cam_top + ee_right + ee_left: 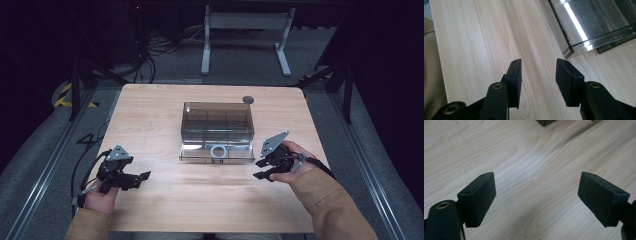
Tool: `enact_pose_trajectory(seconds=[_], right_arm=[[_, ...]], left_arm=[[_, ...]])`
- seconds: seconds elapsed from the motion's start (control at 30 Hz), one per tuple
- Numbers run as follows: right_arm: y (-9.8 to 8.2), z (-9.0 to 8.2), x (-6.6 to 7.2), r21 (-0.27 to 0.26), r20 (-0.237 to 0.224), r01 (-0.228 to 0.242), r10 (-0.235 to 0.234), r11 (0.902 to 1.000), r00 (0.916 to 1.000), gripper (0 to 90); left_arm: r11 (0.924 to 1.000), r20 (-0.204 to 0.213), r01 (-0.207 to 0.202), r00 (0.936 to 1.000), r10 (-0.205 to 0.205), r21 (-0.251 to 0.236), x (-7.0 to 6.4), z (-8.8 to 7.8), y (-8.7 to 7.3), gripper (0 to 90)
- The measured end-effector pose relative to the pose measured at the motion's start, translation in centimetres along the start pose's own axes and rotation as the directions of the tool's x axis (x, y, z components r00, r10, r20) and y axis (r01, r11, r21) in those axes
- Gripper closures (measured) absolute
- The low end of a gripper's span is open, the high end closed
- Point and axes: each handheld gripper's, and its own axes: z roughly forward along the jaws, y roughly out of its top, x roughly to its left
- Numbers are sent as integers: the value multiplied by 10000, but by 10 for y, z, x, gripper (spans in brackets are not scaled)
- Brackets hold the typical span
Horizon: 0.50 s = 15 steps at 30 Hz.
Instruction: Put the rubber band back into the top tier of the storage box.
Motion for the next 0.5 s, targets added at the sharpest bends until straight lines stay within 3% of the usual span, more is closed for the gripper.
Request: enact_pose_trajectory(seconds=[0.5], right_arm=[[-13, 29, 8, -62, -294, 87, -89, 9999, 9995, 568]], left_arm=[[10000, 22, -25, 10000, 25, 32, 0, 0, 0, 157]])
